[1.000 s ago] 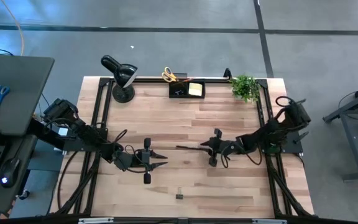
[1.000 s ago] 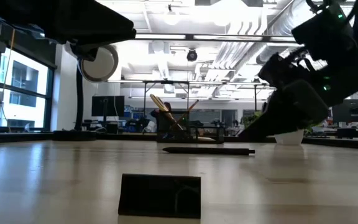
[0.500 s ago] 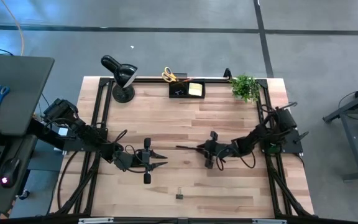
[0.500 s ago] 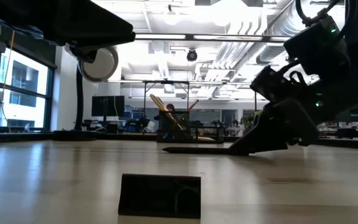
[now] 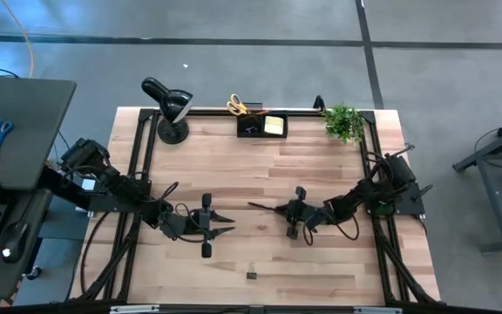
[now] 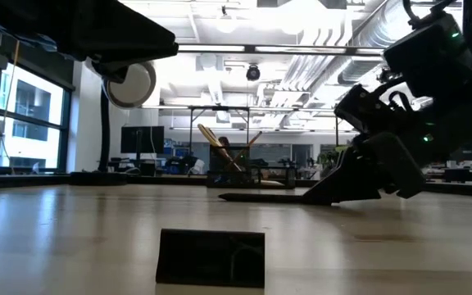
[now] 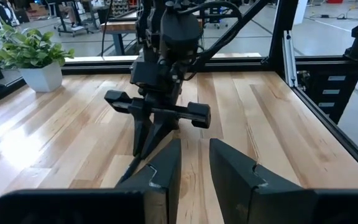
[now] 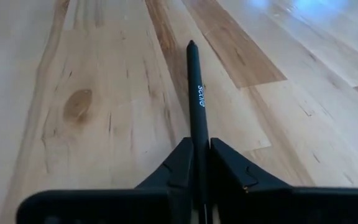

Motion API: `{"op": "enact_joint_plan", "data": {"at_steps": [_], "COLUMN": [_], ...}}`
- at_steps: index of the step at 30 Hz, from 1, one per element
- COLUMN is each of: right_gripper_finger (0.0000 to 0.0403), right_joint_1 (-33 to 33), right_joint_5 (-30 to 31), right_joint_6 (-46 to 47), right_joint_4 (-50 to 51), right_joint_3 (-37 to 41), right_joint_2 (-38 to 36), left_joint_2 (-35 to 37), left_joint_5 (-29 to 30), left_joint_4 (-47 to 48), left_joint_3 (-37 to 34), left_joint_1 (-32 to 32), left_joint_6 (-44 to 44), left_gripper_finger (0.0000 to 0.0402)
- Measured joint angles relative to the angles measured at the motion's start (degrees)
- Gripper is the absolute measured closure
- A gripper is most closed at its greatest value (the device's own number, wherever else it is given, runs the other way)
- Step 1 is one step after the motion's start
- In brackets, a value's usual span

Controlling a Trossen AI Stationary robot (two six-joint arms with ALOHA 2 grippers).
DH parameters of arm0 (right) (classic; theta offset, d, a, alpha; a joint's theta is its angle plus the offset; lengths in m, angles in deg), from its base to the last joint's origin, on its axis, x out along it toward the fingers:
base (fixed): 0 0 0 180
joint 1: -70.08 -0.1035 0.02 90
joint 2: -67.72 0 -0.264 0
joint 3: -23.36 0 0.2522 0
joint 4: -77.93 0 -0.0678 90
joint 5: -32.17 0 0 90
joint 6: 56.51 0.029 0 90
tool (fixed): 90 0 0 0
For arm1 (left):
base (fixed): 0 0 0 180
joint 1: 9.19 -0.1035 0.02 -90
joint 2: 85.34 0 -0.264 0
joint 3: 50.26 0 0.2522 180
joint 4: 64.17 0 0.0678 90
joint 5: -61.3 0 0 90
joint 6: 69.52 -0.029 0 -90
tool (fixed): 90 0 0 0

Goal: Pick and place office supplies into organizer
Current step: Put the black pen into the black desk organizer

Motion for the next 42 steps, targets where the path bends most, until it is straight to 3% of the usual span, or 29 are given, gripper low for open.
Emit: {"op": "enact_joint_plan", "data": {"at_steps": [9,12,15,21,26,31,36,42], "right_gripper_finger": [0.0374,0.0377,0.0381,0.0379,0.0379,0.0377,0.0376,0.0375], "right_joint_1": [-1.1,-0.3,1.6,7.3,15.1,25.9,35.9,43.9], "right_joint_5": [0.3,-2.7,-3.6,-3.1,-4.0,-6.1,-11.5,-12.7], "right_joint_6": [1.6,3.1,2.6,-3.1,-12.5,-18.9,-24.8,-29.6], "right_joint_4": [-1.4,2.2,12.5,46.6,67.1,80.1,84.9,94.5], "right_joint_3": [0.3,0.4,-2.3,-17.1,-32.7,-48.0,-59.6,-72.4], "right_joint_2": [-1.4,-5.5,-11.6,-18.7,-19.2,-17.2,-14.8,-7.8], "left_joint_2": [0.0,0.0,0.0,0.0,0.0,0.0,0.0,0.0], "left_joint_5": [0.0,0.0,0.0,0.0,0.0,0.0,-0.2,-0.1], "left_joint_4": [0.1,0.1,0.0,0.1,0.1,0.2,0.2,0.4], "left_joint_3": [0.0,0.0,0.0,0.0,0.0,0.0,0.0,0.0], "left_joint_1": [0.0,0.0,0.0,0.0,0.0,0.0,0.0,0.0], "left_joint_6": [0.0,0.0,0.0,0.0,-0.9,-1.0,-1.1,-1.1], "left_gripper_finger": [0.0328,0.0328,0.0328,0.0328,0.0328,0.0328,0.0328,0.0328]}}
